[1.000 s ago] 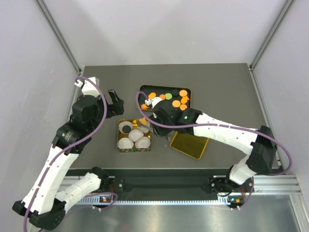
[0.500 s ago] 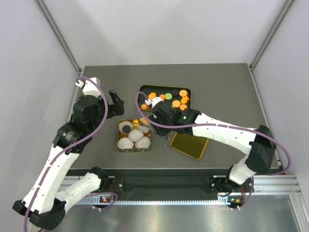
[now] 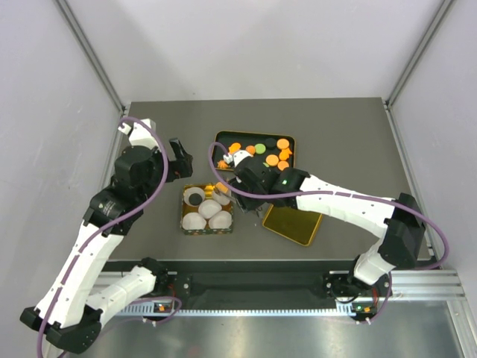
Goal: Pack the cookies
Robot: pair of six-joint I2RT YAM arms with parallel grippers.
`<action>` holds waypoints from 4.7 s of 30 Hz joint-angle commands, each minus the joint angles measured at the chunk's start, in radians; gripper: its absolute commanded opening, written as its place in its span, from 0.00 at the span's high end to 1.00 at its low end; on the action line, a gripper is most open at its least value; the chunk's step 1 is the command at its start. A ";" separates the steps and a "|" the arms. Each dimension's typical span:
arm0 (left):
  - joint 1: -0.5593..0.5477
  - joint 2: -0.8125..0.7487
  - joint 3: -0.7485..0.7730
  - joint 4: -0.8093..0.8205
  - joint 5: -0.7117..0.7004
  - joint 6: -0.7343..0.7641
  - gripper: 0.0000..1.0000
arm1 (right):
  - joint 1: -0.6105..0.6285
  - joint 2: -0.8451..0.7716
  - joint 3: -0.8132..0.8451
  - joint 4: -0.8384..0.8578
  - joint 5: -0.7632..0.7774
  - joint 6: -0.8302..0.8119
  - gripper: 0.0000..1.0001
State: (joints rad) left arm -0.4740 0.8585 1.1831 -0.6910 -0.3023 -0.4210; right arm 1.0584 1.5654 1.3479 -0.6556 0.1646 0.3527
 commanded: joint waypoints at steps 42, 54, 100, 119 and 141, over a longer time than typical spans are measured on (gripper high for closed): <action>0.002 0.002 -0.002 0.064 0.032 -0.016 0.01 | -0.331 0.088 0.135 0.056 -0.039 -0.083 0.56; 0.002 -0.010 0.000 0.047 0.020 -0.012 0.01 | -0.337 0.176 0.161 0.062 -0.036 -0.074 0.55; 0.002 -0.006 -0.003 0.054 0.029 -0.015 0.01 | -0.371 0.205 0.103 0.094 -0.046 -0.067 0.60; 0.002 -0.006 -0.004 0.053 0.032 -0.019 0.01 | -0.380 0.165 0.071 0.103 -0.046 -0.061 0.59; 0.002 -0.012 -0.005 0.050 0.032 -0.022 0.01 | -0.387 0.165 0.063 0.113 -0.076 -0.057 0.64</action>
State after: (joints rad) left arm -0.4740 0.8597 1.1740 -0.6807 -0.2768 -0.4427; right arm 0.6849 1.7702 1.4136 -0.5831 0.1024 0.2909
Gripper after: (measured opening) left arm 0.991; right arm 0.380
